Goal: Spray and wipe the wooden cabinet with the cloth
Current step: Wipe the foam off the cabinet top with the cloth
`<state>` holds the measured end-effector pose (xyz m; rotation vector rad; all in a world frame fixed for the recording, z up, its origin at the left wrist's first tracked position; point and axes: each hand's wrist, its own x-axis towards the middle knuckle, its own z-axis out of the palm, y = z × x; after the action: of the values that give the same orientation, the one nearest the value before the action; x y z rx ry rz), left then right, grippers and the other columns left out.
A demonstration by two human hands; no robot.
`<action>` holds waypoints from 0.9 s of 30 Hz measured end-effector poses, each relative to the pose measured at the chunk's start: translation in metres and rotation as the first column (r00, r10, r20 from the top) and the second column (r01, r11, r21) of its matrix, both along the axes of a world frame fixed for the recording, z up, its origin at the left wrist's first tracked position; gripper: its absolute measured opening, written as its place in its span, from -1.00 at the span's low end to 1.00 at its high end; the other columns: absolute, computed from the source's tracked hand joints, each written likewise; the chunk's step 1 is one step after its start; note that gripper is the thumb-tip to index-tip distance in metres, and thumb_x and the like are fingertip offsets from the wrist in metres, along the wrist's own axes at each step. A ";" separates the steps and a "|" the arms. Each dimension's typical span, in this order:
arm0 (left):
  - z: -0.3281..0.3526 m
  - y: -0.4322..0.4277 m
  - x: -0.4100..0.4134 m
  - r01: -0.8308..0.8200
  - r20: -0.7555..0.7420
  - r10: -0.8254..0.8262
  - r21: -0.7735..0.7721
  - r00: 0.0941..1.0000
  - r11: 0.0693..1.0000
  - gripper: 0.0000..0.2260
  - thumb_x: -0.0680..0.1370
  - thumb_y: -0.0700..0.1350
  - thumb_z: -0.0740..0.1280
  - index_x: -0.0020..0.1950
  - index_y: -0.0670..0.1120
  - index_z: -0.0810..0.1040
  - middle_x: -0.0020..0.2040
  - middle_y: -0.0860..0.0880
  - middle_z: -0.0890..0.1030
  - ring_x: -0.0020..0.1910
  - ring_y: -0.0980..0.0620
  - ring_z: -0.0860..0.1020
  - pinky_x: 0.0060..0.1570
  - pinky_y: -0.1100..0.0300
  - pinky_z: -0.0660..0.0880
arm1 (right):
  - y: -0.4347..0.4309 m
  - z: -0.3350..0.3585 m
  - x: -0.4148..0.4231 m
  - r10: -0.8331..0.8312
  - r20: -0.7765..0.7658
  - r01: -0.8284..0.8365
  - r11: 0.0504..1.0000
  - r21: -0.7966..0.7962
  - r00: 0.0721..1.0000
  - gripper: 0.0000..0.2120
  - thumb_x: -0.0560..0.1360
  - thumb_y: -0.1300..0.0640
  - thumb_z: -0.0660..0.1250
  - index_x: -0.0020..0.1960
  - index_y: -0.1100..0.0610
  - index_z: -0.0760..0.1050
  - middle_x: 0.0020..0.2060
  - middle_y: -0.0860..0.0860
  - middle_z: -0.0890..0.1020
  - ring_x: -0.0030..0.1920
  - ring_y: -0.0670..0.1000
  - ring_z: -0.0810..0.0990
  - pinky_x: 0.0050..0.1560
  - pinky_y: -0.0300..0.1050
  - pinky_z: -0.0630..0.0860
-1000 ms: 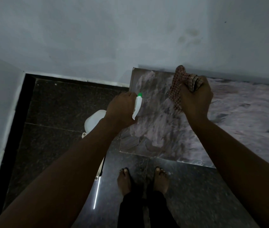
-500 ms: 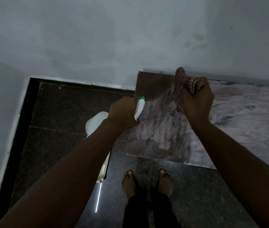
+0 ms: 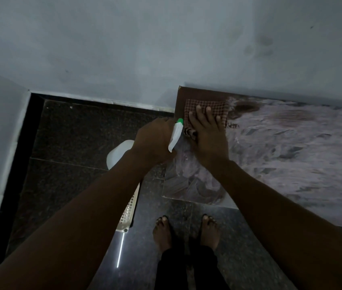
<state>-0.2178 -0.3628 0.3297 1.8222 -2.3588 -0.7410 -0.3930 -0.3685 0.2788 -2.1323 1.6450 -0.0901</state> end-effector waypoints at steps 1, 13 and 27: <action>0.000 0.000 0.001 0.003 -0.005 -0.003 -0.007 1.000 1.000 -0.62 0.36 -0.07 0.45 0.09 -0.21 0.50 0.01 -0.19 0.59 -0.01 -0.16 0.55 -0.08 0.07 0.45 | 0.005 -0.004 0.001 0.029 -0.044 -0.030 0.999 -0.020 0.999 -0.42 0.62 -0.01 0.17 0.58 0.06 0.11 0.60 0.05 0.05 0.60 0.14 -0.07 0.57 0.11 -0.12; -0.006 -0.010 0.010 0.012 -0.032 -0.012 0.018 0.999 1.000 -0.73 0.45 -0.08 0.34 0.06 -0.22 0.50 0.01 -0.17 0.58 -0.02 -0.15 0.54 -0.04 0.04 0.47 | -0.056 -0.011 0.010 0.134 -0.126 -0.136 0.991 -0.004 0.983 -0.43 0.65 -0.03 0.08 0.60 0.02 0.01 0.61 0.01 0.00 0.60 0.11 -0.11 0.57 0.10 -0.14; -0.007 -0.010 0.018 0.038 -0.054 -0.038 0.005 0.998 0.999 -0.82 0.44 -0.16 0.32 -0.06 -0.26 0.49 -0.08 -0.24 0.58 -0.11 -0.21 0.54 -0.12 0.02 0.46 | -0.035 -0.014 0.009 0.068 -0.112 -0.071 0.997 -0.021 0.991 -0.46 0.66 -0.04 0.02 0.60 0.01 0.03 0.60 -0.02 0.01 0.60 0.09 -0.10 0.57 0.10 -0.16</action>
<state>-0.2000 -0.3724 0.3224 1.7420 -2.3662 -0.7921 -0.3845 -0.4035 0.2649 -2.2477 1.6367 0.0308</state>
